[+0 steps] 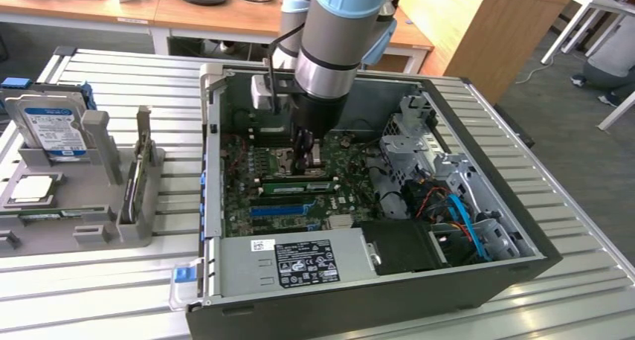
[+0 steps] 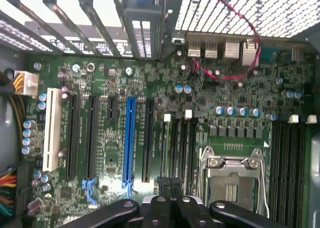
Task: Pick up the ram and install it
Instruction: 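Press down the ram until it locks into place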
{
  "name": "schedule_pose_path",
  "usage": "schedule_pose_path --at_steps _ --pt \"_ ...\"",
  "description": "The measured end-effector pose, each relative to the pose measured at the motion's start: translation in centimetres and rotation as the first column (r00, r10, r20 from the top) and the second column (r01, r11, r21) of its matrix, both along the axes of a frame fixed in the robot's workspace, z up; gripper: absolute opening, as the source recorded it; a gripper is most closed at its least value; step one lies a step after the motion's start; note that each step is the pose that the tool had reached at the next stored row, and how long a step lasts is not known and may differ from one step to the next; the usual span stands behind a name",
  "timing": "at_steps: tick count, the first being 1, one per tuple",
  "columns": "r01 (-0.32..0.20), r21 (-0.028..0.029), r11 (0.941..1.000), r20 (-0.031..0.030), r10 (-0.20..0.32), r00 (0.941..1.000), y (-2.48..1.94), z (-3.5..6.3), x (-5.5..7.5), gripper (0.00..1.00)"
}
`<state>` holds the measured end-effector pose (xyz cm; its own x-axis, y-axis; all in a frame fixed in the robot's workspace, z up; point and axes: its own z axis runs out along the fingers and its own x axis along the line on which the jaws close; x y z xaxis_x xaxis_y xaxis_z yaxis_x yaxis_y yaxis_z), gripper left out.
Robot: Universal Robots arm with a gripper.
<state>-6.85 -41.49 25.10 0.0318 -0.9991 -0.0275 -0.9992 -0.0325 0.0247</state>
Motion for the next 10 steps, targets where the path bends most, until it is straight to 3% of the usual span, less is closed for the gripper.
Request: schedule_pose_path --at_steps 10 --pt "0.0 -0.0001 1.0 0.0 0.0 1.0 -0.01 0.0 1.7 0.11"
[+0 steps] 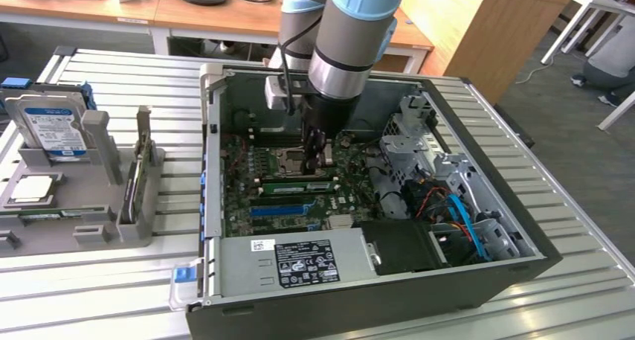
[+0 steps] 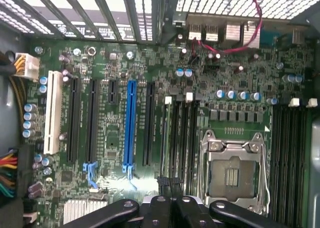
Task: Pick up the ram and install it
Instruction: 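Press down the ram until it locks into place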
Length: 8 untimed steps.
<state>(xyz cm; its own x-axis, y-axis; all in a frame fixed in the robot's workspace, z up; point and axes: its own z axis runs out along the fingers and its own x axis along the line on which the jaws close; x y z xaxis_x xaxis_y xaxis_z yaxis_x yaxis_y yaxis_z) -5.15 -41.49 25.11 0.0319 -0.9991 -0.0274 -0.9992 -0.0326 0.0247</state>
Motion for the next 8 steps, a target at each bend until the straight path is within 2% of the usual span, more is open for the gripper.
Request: schedule_pose_path --at_steps 8 --pt "0.0 0.0001 1.0 0.0 0.0 1.0 0.0 0.0 0.07 0.11"
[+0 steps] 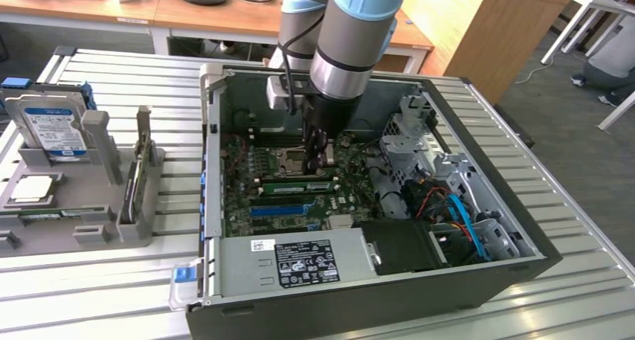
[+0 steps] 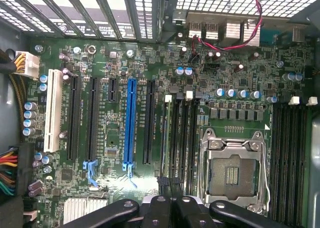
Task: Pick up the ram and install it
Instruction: 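Press down the ram until it locks into place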
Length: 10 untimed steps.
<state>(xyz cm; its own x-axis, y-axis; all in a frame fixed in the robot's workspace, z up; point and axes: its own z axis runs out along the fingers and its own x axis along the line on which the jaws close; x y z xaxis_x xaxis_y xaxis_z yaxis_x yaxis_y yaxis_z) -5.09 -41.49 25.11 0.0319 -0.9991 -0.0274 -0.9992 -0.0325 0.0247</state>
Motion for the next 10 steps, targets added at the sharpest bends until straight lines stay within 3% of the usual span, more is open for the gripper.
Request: schedule_pose_path --at_steps 10 --pt "0.0 0.0 1.0 0.0 0.0 1.0 0.0 0.0 0.17 0.11"
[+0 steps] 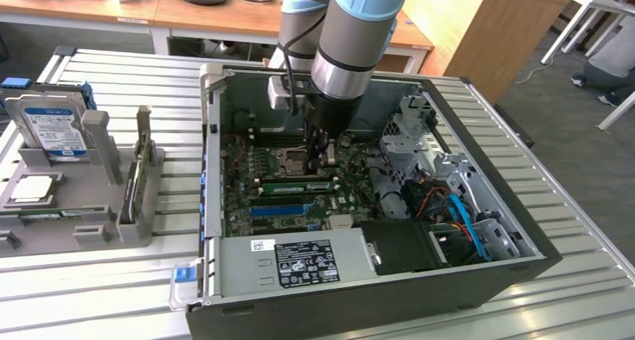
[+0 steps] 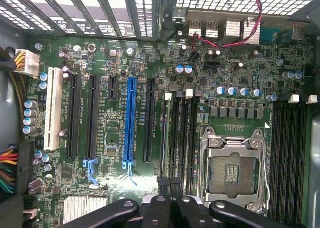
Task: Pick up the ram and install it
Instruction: 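Press down the ram until it locks into place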
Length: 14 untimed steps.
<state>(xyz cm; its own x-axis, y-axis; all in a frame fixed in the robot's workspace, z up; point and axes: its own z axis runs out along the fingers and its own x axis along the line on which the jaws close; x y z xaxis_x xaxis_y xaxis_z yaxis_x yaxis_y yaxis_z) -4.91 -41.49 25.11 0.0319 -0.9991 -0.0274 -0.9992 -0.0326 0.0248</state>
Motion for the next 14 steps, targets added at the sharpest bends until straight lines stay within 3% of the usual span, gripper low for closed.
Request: schedule_pose_path --at_steps 14 --pt "0.001 0.0 1.0 0.0 -0.001 1.0 0.0 0.0 0.0 0.11"
